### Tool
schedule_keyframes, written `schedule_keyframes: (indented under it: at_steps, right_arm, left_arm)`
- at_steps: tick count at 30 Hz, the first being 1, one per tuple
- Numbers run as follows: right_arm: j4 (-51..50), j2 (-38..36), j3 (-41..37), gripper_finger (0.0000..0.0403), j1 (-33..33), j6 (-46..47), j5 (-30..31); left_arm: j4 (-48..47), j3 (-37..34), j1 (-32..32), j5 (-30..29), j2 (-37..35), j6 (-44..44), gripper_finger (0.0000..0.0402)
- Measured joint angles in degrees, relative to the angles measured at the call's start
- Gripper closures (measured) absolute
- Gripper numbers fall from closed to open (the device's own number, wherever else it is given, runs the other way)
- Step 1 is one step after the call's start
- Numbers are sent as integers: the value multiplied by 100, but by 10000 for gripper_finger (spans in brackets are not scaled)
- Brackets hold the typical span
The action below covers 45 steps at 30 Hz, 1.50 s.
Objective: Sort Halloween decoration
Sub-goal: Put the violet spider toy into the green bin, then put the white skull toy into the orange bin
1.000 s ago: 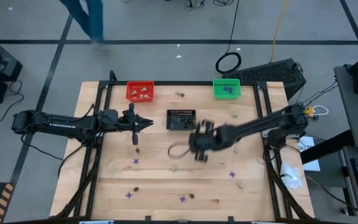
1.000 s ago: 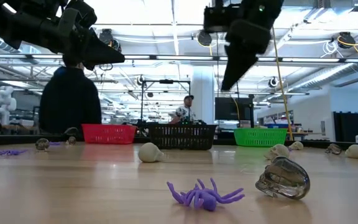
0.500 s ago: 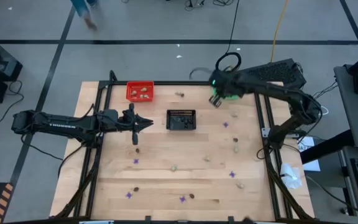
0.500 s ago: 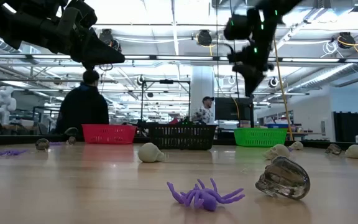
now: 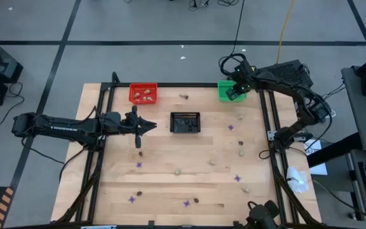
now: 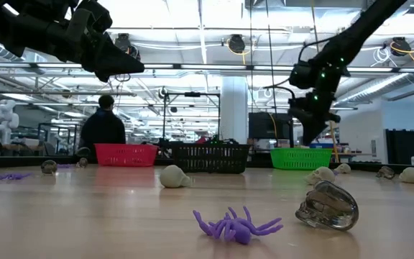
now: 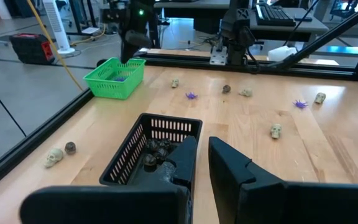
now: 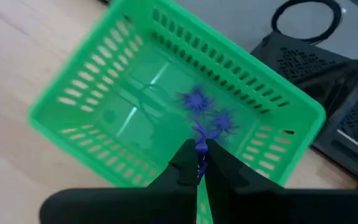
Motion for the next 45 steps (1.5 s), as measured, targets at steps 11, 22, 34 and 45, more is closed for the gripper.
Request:
schedule_keyframes:
  at_steps: [11,22,34,45]
  right_arm:
    - [658,199,-348,403,-175,188,6]
    - [551,803,-141,378,-180,323,25]
    - [-964,-74,843,227,380,-272,170]
    - [-2877,-1093,843,282,2361,606,347]
  left_arm:
    - [2,0,0,-1,0,-2,366]
    - [0,0,0,0,0,3,366]
    - [2,0,-1,-2,1,9,366]
    - [-2,0,-1,-2,1,11,366]
